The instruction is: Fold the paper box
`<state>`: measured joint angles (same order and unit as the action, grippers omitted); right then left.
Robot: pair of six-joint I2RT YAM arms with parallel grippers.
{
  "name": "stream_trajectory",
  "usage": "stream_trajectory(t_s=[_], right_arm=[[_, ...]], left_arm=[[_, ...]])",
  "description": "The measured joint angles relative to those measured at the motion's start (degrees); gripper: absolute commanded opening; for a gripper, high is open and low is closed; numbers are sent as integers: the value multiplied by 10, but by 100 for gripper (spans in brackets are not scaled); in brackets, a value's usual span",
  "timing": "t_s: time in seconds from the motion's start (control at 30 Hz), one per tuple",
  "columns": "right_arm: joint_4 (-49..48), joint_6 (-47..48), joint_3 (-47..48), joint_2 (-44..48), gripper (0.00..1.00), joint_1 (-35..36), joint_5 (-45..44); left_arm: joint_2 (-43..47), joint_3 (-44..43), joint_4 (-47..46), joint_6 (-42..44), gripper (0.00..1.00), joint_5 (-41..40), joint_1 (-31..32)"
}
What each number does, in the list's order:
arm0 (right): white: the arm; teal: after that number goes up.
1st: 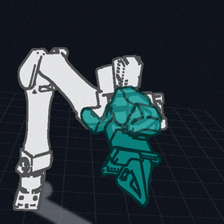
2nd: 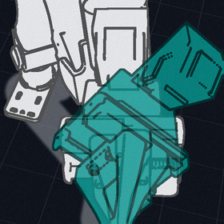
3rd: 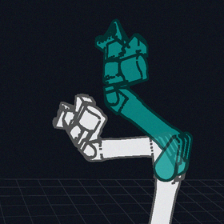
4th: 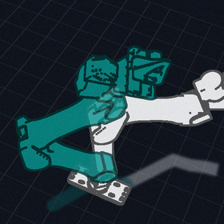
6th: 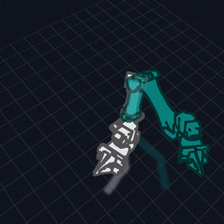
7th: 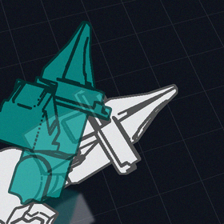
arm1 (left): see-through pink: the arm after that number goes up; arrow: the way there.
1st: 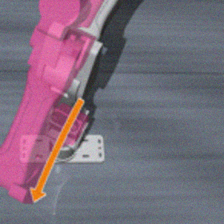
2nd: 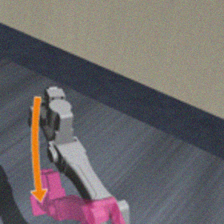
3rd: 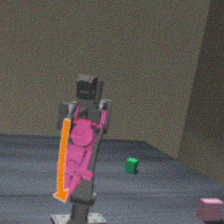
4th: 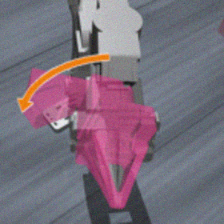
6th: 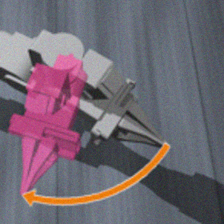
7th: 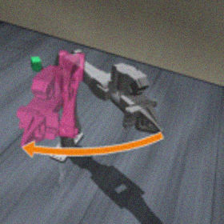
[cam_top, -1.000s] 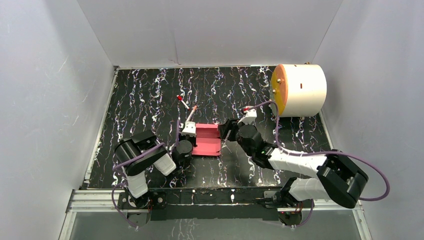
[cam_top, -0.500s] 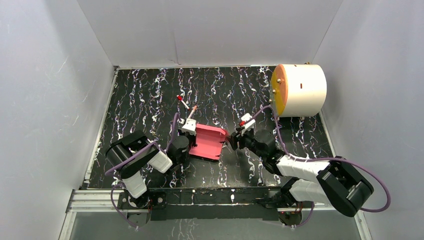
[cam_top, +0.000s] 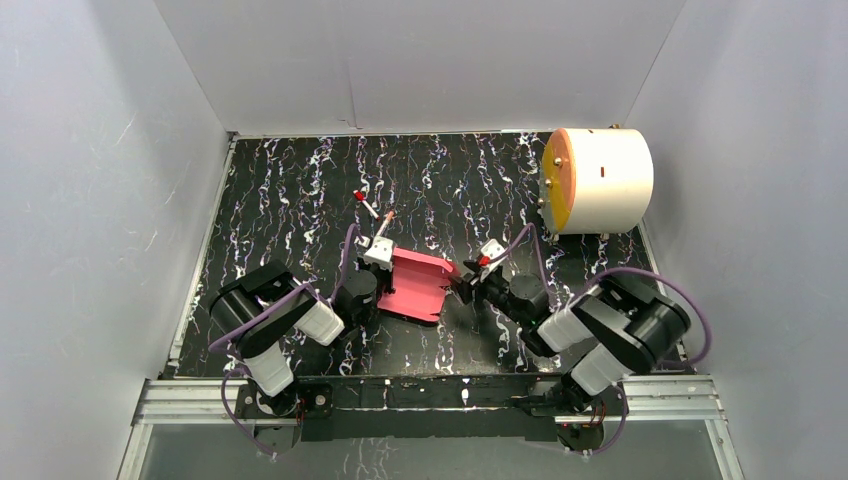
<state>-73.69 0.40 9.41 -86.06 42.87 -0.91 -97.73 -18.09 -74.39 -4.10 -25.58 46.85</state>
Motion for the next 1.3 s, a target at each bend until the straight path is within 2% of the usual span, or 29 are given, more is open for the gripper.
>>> stream_trajectory(t_s=[0.2,0.4,0.63,0.83,1.2,1.3], right_arm=[[-96,0,2,-88,50,12,-6],[-129,6,3,-127,40,35,-35],[-138,25,9,-148,14,57,-77],[-142,33,9,-148,2,83,-115],[-130,36,9,-134,0,122,-183],[-125,29,11,-134,4,123,-191]], left_arm=[[2,0,3,-3,0,2,0],[2,0,4,-7,0,2,0],[2,-2,6,-7,0,-9,0],[-7,-14,15,1,0,-79,23],[-79,-93,12,35,0,-273,81],[-101,-116,11,41,0,-308,92]])
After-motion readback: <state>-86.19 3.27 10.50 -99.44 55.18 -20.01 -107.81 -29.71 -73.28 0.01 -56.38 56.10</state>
